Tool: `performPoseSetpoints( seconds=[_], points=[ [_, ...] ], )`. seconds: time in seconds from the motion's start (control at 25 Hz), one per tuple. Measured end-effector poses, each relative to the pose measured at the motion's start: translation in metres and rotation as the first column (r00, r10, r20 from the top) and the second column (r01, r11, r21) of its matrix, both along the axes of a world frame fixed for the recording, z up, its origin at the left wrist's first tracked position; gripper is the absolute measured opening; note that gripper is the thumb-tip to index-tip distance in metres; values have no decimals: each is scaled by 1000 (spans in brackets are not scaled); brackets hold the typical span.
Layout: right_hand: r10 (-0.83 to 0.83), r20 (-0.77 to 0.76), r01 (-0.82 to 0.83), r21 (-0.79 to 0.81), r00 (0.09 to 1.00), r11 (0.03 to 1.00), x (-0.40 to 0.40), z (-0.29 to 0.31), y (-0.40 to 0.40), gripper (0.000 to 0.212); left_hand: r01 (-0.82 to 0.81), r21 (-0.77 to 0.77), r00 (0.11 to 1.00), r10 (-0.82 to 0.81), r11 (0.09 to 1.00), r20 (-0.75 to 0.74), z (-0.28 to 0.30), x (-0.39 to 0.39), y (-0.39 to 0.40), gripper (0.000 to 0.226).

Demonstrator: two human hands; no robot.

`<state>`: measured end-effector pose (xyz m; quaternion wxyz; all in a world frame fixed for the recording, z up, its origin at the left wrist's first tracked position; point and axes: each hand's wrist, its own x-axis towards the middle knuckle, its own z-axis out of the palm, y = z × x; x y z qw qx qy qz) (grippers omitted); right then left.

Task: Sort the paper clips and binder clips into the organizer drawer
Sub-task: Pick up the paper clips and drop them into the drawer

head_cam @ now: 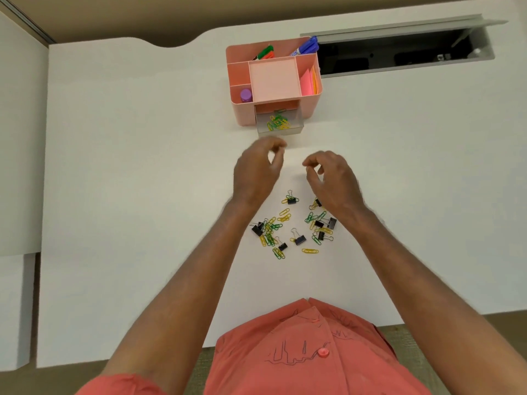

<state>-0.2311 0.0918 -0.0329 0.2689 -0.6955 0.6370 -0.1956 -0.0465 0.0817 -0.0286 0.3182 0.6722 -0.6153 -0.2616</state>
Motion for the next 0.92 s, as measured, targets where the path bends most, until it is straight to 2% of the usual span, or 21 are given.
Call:
performPoseSetpoints(
  seconds=[0.08,0.2,0.32,0.44,0.52,0.72,0.92],
  points=[
    [51,-63,-46,71,997,996,-11,-8,20,17,101,157,994,-105,982,16,-17,-1,33,19],
    [233,-164,-194,226,958,955,-28,-13,42,38,195,357,970,-235,913,71,-36,-1,65,40],
    [360,-256,-279,305,897,911,-39,-15,53,52,226,412,949,-295,883,111,-41,-6,79,50],
    [352,-305,-271,278,885,922,-37,-18,56,56,238,423,921,-341,874,186,-42,-12,83,49],
    [331,-346,-253,253,878,934,-33,-21,57,52,230,435,915,-346,871,209,-41,-15,84,41],
    [292,-407,-224,207,866,952,-28,-26,55,26,228,445,887,-373,866,272,-40,-19,86,8],
    [313,-474,-267,162,823,950,-27,-27,56,15,259,445,855,-417,858,307,-34,-21,85,8]
  ],
)
